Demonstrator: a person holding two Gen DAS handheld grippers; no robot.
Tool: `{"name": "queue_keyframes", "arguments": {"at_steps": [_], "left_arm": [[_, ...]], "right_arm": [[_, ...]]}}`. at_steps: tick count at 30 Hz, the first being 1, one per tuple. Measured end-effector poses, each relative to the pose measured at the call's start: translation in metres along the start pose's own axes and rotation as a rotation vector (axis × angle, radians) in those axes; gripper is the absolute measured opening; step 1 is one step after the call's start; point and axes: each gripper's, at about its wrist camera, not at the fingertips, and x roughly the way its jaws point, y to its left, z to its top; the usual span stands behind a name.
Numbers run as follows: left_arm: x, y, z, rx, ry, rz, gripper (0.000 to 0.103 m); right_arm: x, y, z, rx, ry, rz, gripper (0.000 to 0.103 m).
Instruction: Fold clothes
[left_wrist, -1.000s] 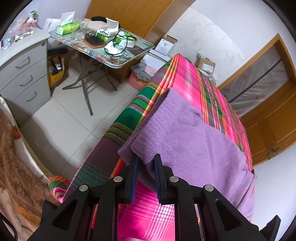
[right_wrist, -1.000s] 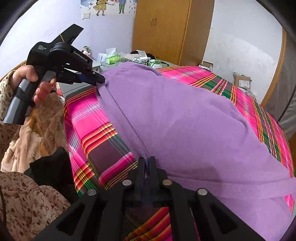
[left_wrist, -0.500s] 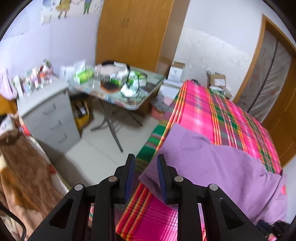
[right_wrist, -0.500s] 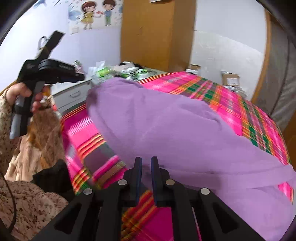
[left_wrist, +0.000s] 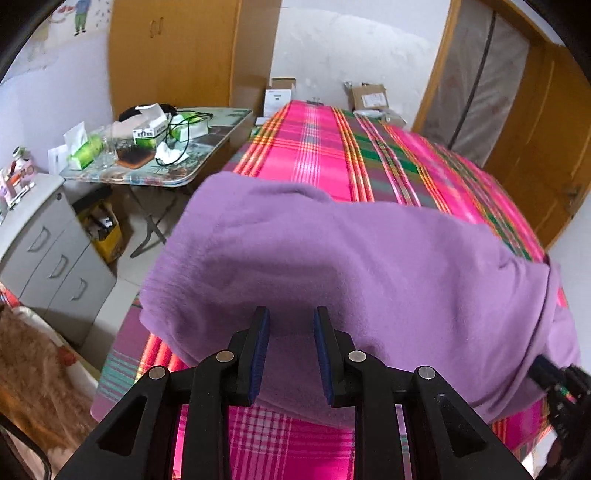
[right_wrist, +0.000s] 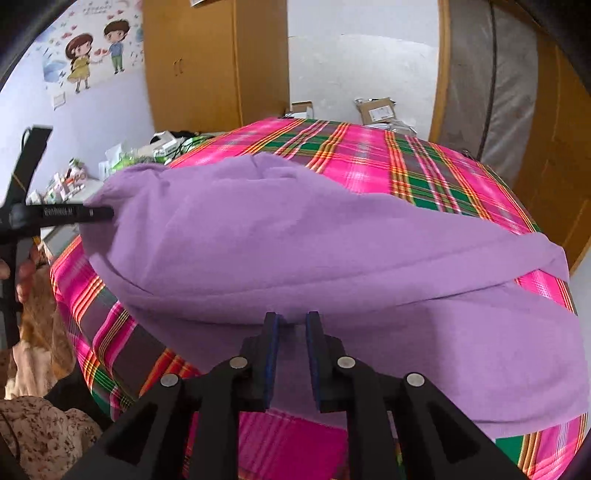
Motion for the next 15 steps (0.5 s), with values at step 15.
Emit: {"name": "queue_keyframes", "arguments": {"at_steps": [15], "left_arm": [[0.013,-0.02,-0.011,0.069,0.014,0.052,0.025]], "right_arm": [[0.026,0.001,0.007,-0.037,0.016,-0.015,0.016]]}}
